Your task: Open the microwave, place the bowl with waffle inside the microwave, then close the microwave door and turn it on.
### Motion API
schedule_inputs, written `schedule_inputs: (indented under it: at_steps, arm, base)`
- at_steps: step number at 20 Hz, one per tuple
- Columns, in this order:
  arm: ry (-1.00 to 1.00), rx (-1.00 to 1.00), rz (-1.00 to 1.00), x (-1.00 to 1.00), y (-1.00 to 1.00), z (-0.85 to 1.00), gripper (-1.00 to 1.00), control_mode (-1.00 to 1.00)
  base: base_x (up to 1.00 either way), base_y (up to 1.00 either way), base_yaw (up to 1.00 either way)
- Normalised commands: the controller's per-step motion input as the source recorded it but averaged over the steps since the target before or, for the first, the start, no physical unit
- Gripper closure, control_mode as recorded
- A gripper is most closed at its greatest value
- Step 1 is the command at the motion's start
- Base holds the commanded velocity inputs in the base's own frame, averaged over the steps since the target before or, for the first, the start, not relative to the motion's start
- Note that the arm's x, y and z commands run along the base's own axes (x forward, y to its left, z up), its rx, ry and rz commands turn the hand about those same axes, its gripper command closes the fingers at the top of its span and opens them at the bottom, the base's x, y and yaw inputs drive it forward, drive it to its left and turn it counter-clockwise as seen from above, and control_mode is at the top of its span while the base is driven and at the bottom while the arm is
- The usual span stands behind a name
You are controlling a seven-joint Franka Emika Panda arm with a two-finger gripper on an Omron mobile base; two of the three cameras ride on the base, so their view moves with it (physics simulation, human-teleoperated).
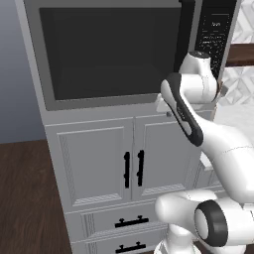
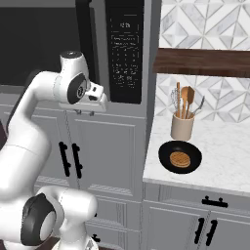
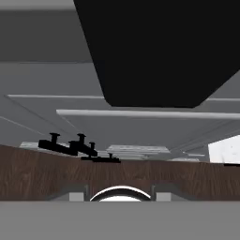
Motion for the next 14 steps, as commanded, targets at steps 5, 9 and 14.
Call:
schedule_inputs:
  at_steps: [5, 9, 14]
  arm:
    - [-0.23, 0.00, 0.00, -0.51, 0.00, 0.23, -1.00, -1.00]
    - [-0.95, 0.00, 0.00, -0.98, -0.02, 0.88, -1.00, -1.00]
    - [-0.79, 0.00, 0.00, -0.12, 0.00, 0.67, -1.00, -1.00]
  base:
    - [0.00, 0.00, 0.00]
    - [0.00, 0.00, 0.00]
    - [0.00, 0.00, 0.00]
